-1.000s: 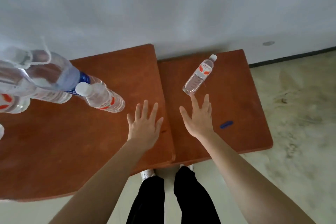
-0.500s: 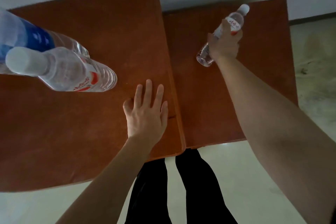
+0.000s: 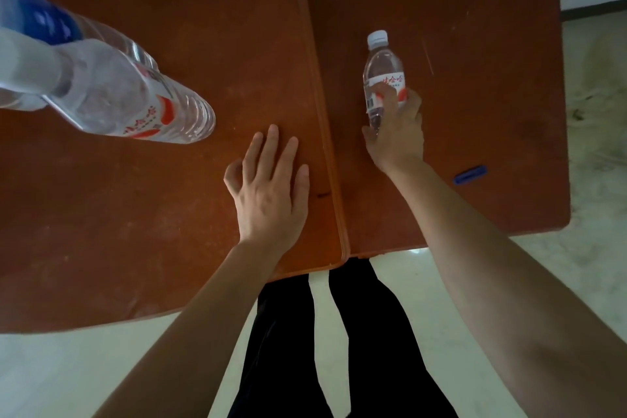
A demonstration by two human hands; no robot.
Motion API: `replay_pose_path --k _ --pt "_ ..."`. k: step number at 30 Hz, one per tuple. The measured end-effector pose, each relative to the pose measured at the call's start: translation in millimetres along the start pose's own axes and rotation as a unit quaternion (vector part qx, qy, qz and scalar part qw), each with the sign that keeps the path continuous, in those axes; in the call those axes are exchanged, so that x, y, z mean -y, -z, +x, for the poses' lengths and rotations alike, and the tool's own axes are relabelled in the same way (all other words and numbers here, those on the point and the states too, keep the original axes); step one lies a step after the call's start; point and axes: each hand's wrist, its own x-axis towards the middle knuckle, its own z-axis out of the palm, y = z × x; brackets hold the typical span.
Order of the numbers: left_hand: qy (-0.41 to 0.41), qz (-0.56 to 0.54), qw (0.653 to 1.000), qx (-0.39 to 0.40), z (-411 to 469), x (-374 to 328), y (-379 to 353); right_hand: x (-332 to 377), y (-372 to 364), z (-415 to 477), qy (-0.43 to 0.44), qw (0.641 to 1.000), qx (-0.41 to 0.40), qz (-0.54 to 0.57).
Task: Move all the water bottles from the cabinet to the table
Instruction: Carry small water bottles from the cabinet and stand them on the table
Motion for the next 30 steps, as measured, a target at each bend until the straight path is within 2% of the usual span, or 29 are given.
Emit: replay_pose_path --k 2,4,6,9,10,13,16,18,23,27,30 --pt "0.004 -0.046 0.999 -0.026 -3.3 0.6 1.3 0.3 7.2 5.4 -0.022 0.999 0.008 0.037" --pt "0.017 -0.102 0.992 -0.070 -8.3 0.8 5.9 2.7 17.7 6.3 -0.049 0.990 0.028 0.127" --pt "0.085 -0.165 0.975 -0.124 -11.2 -1.3 14.5 10.5 28.3 -1.7 -0.050 0.972 0.025 0.230" --pt "0.274 -0.277 0.899 -0.202 -5.3 -6.7 36.2 33.2 39.1 -32.2 0.011 0.949 -0.014 0.315" --pt "0.309 -0.295 0.877 -0.221 -0.4 -7.3 43.5 40.1 40.3 -39.8 0.034 0.941 -0.024 0.337" --pt "0.295 -0.302 0.860 -0.285 20.7 -5.1 67.3 61.2 44.0 -55.2 0.109 0.923 -0.050 0.367" --pt "0.275 -0.329 0.847 -0.313 46.6 -0.6 85.3 79.0 47.5 -70.4 0.165 0.911 -0.064 0.371" --pt "0.260 -0.331 0.852 -0.313 59.9 4.8 89.5 88.0 50.1 -81.4 0.182 0.913 -0.069 0.357" --pt "0.232 -0.276 0.896 -0.261 47.3 19.4 100.9 92.4 57.7 -116.1 0.189 0.930 -0.050 0.311" --pt "0.268 -0.258 0.911 -0.179 1.9 13.9 128.1 93.2 71.1 -157.9 0.204 0.931 -0.035 0.300" --pt "0.308 -0.246 0.915 -0.086 -57.5 14.9 142.5 99.1 82.9 -190.2 0.242 0.928 -0.027 0.282"
